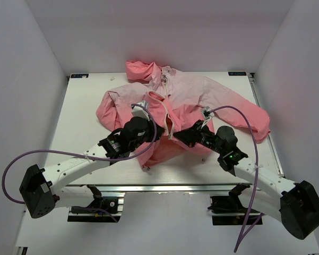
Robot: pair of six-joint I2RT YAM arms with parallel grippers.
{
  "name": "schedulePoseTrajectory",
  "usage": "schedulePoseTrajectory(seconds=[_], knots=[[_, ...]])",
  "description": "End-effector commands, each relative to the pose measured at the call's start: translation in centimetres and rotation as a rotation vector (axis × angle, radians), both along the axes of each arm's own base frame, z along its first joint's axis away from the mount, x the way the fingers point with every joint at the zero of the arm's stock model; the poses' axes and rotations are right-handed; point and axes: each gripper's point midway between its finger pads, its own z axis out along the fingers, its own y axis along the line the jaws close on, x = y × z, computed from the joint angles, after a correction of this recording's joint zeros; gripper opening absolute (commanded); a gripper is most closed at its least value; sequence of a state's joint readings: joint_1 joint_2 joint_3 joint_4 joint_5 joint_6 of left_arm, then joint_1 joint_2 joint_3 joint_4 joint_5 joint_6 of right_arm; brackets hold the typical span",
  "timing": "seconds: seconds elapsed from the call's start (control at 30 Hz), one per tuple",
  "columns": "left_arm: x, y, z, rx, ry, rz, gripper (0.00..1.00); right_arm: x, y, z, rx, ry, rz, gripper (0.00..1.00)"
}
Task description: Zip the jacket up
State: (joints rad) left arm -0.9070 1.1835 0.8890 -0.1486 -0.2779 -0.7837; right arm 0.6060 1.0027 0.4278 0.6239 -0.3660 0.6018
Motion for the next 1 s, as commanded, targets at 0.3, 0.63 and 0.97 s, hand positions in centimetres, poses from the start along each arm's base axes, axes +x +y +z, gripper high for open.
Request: schedulePoseTrajectory(seconds=[0.3, 0.63, 0.97], knots=[[0.1, 0.5, 1.9, -0.052, -0.046, 0.021, 0.00, -0.6, 0.1, 1.2, 0.016, -0.049, 0.028, 0.00], [0.1, 0.5, 1.8, -0.038, -0.047, 0.018, 0.00, -0.5, 0.1, 1.3, 0.019, -0.050, 0.023, 0.00], [0.0, -0.2, 1.1, -0.035, -0.033, -0.012, 0.00, -0.2, 0.5, 2.6, 0.062, -0.067, 0.029, 0.00]])
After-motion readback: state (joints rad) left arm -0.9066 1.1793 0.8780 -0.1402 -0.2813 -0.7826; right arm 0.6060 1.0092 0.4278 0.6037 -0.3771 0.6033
